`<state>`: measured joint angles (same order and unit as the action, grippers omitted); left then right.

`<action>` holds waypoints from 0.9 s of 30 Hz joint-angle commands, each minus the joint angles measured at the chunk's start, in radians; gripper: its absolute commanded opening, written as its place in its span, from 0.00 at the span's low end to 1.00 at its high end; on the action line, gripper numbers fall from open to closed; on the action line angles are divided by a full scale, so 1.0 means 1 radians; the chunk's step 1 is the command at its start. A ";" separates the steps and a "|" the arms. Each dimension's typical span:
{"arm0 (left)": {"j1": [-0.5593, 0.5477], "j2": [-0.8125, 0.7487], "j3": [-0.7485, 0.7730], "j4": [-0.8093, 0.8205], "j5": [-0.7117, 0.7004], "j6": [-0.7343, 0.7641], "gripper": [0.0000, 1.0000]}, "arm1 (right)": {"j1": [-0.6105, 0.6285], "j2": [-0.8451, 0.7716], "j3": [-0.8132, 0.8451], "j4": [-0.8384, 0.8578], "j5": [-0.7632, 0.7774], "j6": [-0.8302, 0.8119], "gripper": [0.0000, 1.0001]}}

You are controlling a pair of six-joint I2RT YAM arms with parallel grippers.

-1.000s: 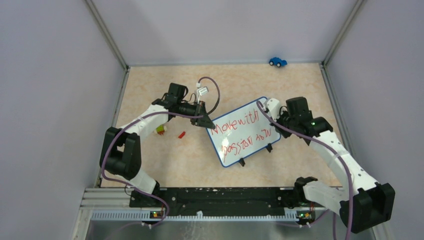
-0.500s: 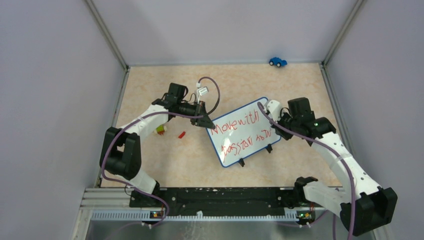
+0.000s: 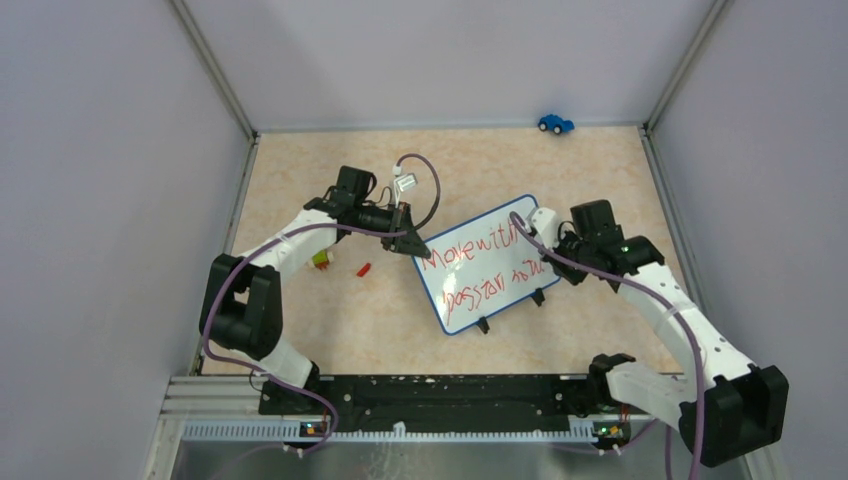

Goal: Write a sentence on the whiteboard

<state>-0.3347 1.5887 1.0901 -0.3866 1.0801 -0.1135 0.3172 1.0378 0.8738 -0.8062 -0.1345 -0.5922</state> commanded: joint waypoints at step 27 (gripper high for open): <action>-0.050 -0.098 -0.051 -0.017 -0.211 0.201 0.23 | -0.008 -0.068 0.378 -0.108 -0.498 0.166 0.00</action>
<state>-0.3759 1.5330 1.0660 -0.3943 1.0092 -0.0143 0.3172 0.9775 1.1751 -0.9428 -0.4984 -0.5198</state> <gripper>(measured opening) 0.199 0.089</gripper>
